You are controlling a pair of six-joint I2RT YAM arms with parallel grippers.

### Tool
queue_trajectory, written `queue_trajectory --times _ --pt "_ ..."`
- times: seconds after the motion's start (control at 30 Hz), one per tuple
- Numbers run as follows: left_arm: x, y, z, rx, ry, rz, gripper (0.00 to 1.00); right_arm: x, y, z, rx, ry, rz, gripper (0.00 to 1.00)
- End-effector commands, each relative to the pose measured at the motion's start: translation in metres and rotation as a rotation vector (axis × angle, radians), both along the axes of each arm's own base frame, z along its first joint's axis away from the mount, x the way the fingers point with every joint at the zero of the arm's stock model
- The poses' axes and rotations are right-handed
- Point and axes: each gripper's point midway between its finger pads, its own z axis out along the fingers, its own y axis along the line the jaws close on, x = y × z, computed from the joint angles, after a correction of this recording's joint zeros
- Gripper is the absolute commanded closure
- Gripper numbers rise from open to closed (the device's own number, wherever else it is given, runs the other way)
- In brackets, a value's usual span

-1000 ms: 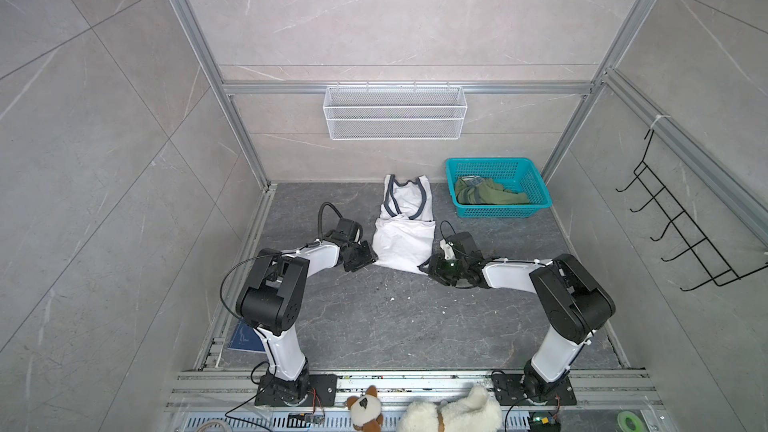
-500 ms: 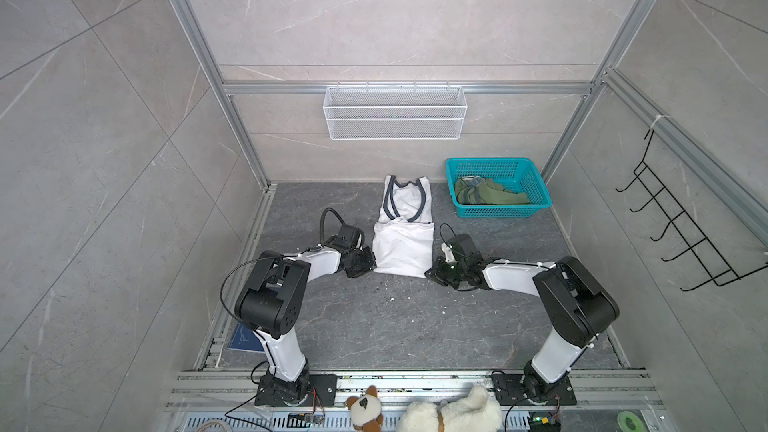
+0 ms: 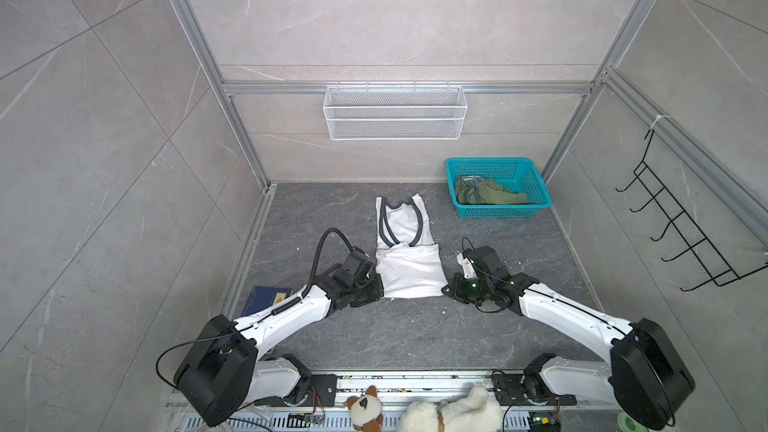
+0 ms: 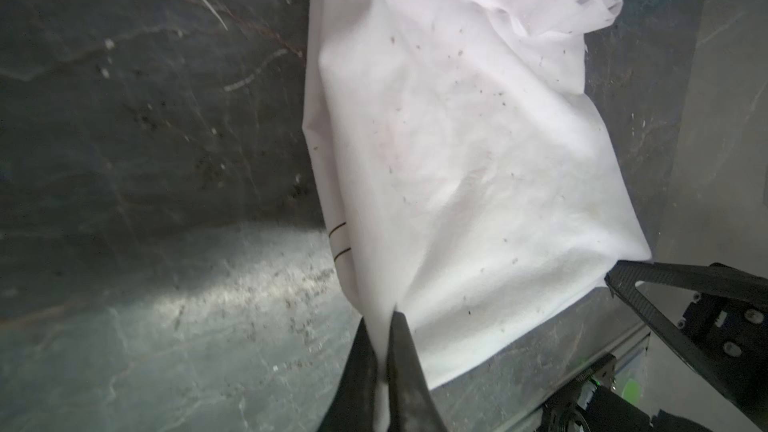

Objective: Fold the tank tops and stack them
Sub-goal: 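Lift the folded bundle and fold it over toward the strap end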

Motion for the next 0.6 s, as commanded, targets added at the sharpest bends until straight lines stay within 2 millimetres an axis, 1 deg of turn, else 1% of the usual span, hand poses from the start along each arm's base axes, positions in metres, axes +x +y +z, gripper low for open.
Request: queue_trajectory --times 0.0,0.1,0.17,0.23,0.3,0.37,0.4,0.47,0.5,0.57 --pt "-0.017 0.023 0.000 0.069 0.019 0.122 0.93 -0.025 -0.023 -0.011 -0.096 0.056 -0.003 1.00" --pt "-0.027 0.022 0.011 0.035 0.009 0.135 0.94 -0.031 -0.026 0.002 -0.091 0.044 0.003 1.00" --pt "-0.029 0.022 0.025 0.011 -0.012 0.144 0.95 -0.032 -0.025 0.020 -0.072 0.017 0.005 1.00" --pt "-0.029 0.018 0.045 -0.016 -0.048 0.139 0.95 -0.031 -0.023 0.044 -0.053 -0.027 0.009 1.00" --pt "-0.030 0.019 0.056 -0.010 -0.071 0.140 0.95 -0.029 -0.025 0.060 -0.050 -0.066 0.008 1.00" --pt "-0.032 0.026 0.054 0.019 -0.064 0.165 0.96 -0.028 -0.026 0.065 -0.057 -0.082 0.009 1.00" --pt "-0.034 0.027 0.050 0.019 -0.050 0.175 0.96 -0.028 -0.026 0.062 -0.062 -0.078 0.011 1.00" --pt "-0.037 0.024 0.043 0.014 -0.019 0.172 0.96 -0.029 -0.027 0.054 -0.080 -0.057 0.012 1.00" --pt "-0.038 0.021 0.042 0.010 -0.008 0.165 0.97 -0.029 -0.026 0.052 -0.084 -0.050 0.014 1.00" --pt "-0.038 0.017 0.045 0.005 -0.006 0.152 0.98 -0.029 -0.024 0.053 -0.071 -0.052 0.013 1.00"
